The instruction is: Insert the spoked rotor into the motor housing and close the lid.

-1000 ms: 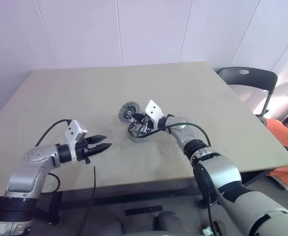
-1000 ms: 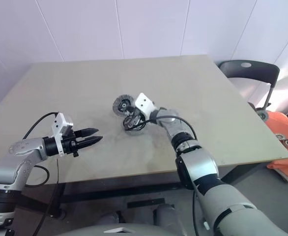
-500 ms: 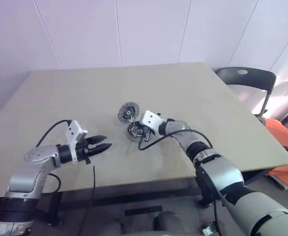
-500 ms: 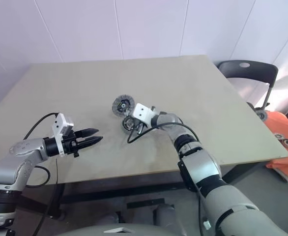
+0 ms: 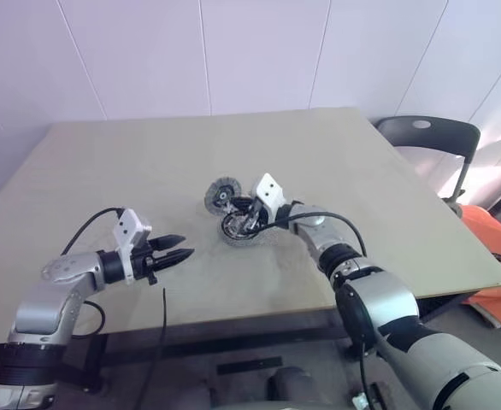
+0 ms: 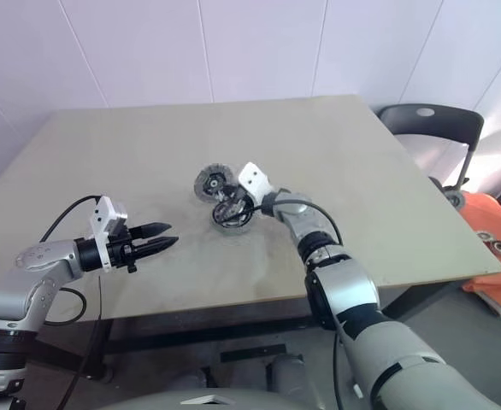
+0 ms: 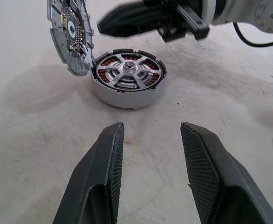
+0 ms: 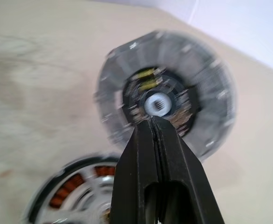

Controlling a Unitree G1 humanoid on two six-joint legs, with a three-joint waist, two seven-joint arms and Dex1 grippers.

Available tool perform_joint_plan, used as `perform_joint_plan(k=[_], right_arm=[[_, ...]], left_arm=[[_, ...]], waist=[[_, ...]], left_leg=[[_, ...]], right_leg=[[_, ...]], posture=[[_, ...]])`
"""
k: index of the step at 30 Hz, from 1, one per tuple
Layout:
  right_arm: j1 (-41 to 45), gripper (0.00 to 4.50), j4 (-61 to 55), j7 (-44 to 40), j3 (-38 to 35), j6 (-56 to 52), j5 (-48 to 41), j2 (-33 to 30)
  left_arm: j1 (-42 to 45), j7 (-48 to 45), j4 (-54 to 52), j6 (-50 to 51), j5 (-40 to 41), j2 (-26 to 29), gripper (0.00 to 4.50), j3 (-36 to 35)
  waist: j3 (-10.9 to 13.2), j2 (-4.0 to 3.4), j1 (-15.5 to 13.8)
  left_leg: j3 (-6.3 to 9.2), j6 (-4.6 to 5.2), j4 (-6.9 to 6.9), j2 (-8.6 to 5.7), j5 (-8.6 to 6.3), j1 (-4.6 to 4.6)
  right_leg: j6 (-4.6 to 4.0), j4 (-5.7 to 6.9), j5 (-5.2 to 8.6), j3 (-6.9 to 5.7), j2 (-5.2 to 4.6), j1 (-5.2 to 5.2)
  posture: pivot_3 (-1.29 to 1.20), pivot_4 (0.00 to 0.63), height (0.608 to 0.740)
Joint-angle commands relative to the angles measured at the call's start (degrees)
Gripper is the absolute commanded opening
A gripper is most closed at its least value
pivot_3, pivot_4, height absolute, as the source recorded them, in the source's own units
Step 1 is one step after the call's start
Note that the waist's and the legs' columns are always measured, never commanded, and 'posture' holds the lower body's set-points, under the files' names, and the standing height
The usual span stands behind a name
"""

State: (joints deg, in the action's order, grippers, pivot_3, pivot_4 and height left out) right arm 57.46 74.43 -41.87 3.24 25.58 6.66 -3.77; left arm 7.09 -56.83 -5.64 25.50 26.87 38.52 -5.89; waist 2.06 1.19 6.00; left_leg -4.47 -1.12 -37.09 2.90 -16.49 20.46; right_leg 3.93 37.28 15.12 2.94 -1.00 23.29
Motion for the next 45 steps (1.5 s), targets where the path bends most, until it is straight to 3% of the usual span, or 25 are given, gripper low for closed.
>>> perform_joint_plan(k=[1, 6, 14, 17, 24, 29, 34, 41, 45], right_arm=[[0.5, 0.00, -0.7, 1.9, 3.4, 1.6, 4.0, -1.0], [-1.4, 0.00, 0.2, 6.3, 9.5, 0.8, 11.1, -2.1], [0.4, 0.00, -0.1, 7.5, 7.0, -0.1, 8.1, -1.8], [2.7, 0.00, -2.2, -0.6, 4.7, 4.0, 4.3, -2.5], [12.1, 0.00, -6.8, -30.6, 3.5, 13.4, -3.2, -8.0], [15.9, 0.00, -4.7, -33.0, 10.9, 24.9, 5.5, -12.2], [18.8, 0.00, -3.2, -18.4, 23.3, 37.6, 22.6, -15.7], [25.9, 0.00, -4.3, 27.1, 49.5, 38.7, 57.8, -17.2], [28.1, 0.00, -1.6, 42.6, 60.7, 36.1, 68.9, -15.2]], left_arm=[[0.9, 0.2, -0.6, -0.9, 0.3, 0.3, 2.09, -1.1], [0.7, 0.2, -0.6, -0.9, 0.5, 0.3, 2.09, -1.4], [0.5, 0.5, -1.0, -0.7, 0.5, 0.3, 2.09, -1.3], [0.4, 0.4, -1.4, -0.5, 0.7, 0.4, 2.09, -1.3], [1.3, -0.4, -0.2, -1.4, 0.3, 0.3, 2.09, -0.9], [2.2, -0.1, 0.6, -2.2, -0.4, -1.0, 2.09, 0.2], [2.2, 0.0, 0.1, -2.0, -0.4, -1.3, 2.09, 0.5], [1.3, 1.4, -2.8, -1.1, -0.4, -2.8, 2.09, 2.0], [0.4, 2.3, -3.9, -0.6, 0.0, -3.1, 2.09, 2.1]], waist=[[0.0, 0.00, 0.0], [0.0, 0.00, -0.1], [0.0, 0.02, -0.1], [0.0, -0.02, -0.1], [0.1, -0.10, 0.0], [0.1, -0.09, -0.2], [0.1, -0.11, -0.2], [0.1, -0.15, 0.0], [0.1, -0.13, -0.1]], left_leg=[[-0.01, 0.00, 0.00, -0.01, 0.00, 0.00], [-0.01, 0.00, -0.01, -0.02, 0.00, 0.01], [-0.01, 0.00, -0.05, -0.02, 0.00, -0.05], [-0.01, 0.00, -0.04, -0.03, 0.00, 0.00], [0.02, 0.01, -0.01, -0.02, 0.00, -0.01], [0.03, 0.01, -0.02, -0.01, 0.00, -0.05], [-0.04, 0.00, -0.02, -0.05, 0.00, 0.01], [-0.14, -0.06, 0.01, -0.05, 0.03, 0.15], [-0.16, -0.14, -0.06, -0.20, 0.09, 0.64]], right_leg=[[0.00, 0.00, 0.00, 0.00, -0.01, 0.00], [-0.01, -0.01, 0.01, 0.01, -0.02, 0.00], [-0.01, 0.02, 0.01, 0.01, -0.01, -0.06], [0.00, 0.00, 0.00, 0.01, -0.01, -0.03], [0.03, 0.00, -0.01, -0.07, 0.03, -0.02], [0.01, -0.01, -0.01, -0.10, 0.00, -0.07], [-0.02, 0.01, 0.01, -0.05, -0.12, 0.04], [-0.52, 0.24, 0.28, 0.14, -0.24, 0.38], [-0.59, 0.47, 0.33, 0.14, -0.43, 0.94]], posture=[[0.00, 0.000, 0.740], [0.00, 0.000, 0.740], [0.00, 0.000, 0.740], [0.00, 0.000, 0.740], [0.00, 0.000, 0.740], [0.00, 0.000, 0.740], [0.00, 0.000, 0.740], [0.00, 0.000, 0.740], [0.00, 0.000, 0.740]])
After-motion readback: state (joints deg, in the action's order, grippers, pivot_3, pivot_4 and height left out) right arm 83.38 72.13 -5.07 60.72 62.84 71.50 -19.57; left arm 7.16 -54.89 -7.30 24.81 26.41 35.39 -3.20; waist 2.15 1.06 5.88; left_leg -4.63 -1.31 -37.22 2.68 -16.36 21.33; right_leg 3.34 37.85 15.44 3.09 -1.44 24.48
